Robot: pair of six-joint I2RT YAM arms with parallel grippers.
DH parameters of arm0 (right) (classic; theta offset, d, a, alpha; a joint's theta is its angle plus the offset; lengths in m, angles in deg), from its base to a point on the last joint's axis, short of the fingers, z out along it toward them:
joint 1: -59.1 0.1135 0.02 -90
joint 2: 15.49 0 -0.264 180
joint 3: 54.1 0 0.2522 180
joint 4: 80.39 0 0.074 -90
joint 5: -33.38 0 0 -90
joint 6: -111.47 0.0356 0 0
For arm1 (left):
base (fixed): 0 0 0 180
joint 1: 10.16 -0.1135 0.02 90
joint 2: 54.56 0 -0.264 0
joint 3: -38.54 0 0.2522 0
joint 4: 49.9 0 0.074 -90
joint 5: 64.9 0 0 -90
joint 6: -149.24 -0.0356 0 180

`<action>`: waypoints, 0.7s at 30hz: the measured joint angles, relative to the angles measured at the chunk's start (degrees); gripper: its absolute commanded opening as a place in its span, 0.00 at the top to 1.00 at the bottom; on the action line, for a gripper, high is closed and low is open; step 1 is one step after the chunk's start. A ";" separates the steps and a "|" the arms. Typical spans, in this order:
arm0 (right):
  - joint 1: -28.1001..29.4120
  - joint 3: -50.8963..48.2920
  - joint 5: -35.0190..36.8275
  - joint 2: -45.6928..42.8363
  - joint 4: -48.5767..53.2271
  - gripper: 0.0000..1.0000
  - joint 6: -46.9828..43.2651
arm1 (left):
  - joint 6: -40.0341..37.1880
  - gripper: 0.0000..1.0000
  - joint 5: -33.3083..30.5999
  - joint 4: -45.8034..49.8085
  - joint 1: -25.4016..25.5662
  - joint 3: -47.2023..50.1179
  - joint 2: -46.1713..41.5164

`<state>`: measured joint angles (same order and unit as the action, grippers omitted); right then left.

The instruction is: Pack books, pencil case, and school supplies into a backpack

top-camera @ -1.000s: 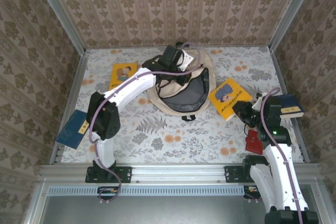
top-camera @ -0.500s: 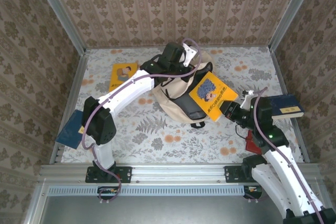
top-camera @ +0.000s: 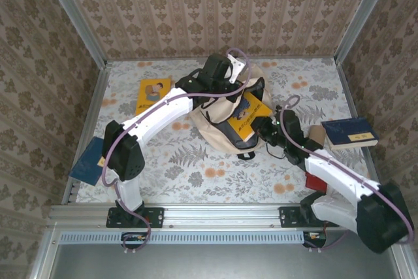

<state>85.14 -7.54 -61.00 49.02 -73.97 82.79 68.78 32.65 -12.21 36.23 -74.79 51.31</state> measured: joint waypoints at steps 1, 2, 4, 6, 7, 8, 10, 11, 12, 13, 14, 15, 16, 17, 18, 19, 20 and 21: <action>1.14 0.59 1.46 1.86 -1.20 0.92 0.74 | 0.11 1.00 -0.13 -0.04 0.04 0.28 -0.20; 2.05 1.25 2.91 3.89 -2.86 0.93 1.79 | 0.26 1.00 -0.20 0.00 0.09 0.57 -0.39; 3.32 2.40 4.81 7.93 -6.86 0.92 3.65 | 0.57 1.00 -0.48 0.04 0.11 0.85 -0.61; 3.76 3.85 6.71 12.11 -10.69 0.92 5.42 | 0.83 1.00 -0.81 0.04 0.11 0.87 -0.79; 3.89 4.70 7.72 14.14 -12.20 0.92 6.29 | 0.96 1.00 -1.03 0.04 0.09 0.90 -0.96; 4.09 5.57 8.79 15.96 -13.40 0.92 6.93 | 1.03 1.00 -1.31 0.07 0.09 0.94 -1.14; 4.59 7.80 11.41 20.48 -15.80 0.92 8.57 | 1.09 1.00 -1.75 0.04 0.09 0.94 -1.57; 4.81 8.72 12.57 22.43 -16.98 0.92 9.35 | 1.22 1.00 -1.86 0.07 0.09 0.94 -1.75; 5.07 9.60 13.62 24.55 -18.21 0.92 10.14 | 1.25 1.00 -1.99 0.07 0.07 0.94 -2.01; 5.35 10.38 14.58 26.51 -19.37 0.92 10.99 | 1.29 1.00 -2.08 0.07 0.02 0.96 -2.16; 5.53 11.08 15.21 28.11 -19.98 0.92 11.58 | 1.42 1.00 -2.08 0.07 -0.04 1.01 -2.38; 5.75 11.91 15.89 30.03 -20.92 0.92 12.41 | 1.49 1.00 -2.05 0.07 -0.17 1.14 -2.58; 5.81 12.68 16.57 31.85 -22.05 0.92 13.18 | 1.68 1.00 -2.03 0.07 -0.39 1.40 -2.84; 5.92 13.31 17.09 33.14 -23.10 0.91 13.70 | 1.90 1.00 -2.01 0.04 -0.55 1.62 -3.04; 6.03 14.12 17.68 34.69 -24.44 0.91 14.25 | 2.16 1.00 -1.84 0.09 -0.79 1.81 -3.21; 6.08 14.97 18.23 36.06 -25.53 0.91 14.69 | 2.51 1.00 -1.73 0.04 -1.11 1.99 -3.34; 6.12 15.69 18.75 37.09 -26.08 0.91 15.04 | 2.69 1.00 -1.55 0.04 -1.29 2.10 -3.43; 6.16 16.70 19.26 38.29 -26.49 0.91 15.23 | 2.91 1.00 -1.36 0.02 -1.60 2.21 -3.52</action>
<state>91.31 9.16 -41.74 87.31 -100.46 98.02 71.69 31.29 -12.19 34.63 -72.58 47.79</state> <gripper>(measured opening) 0.175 0.046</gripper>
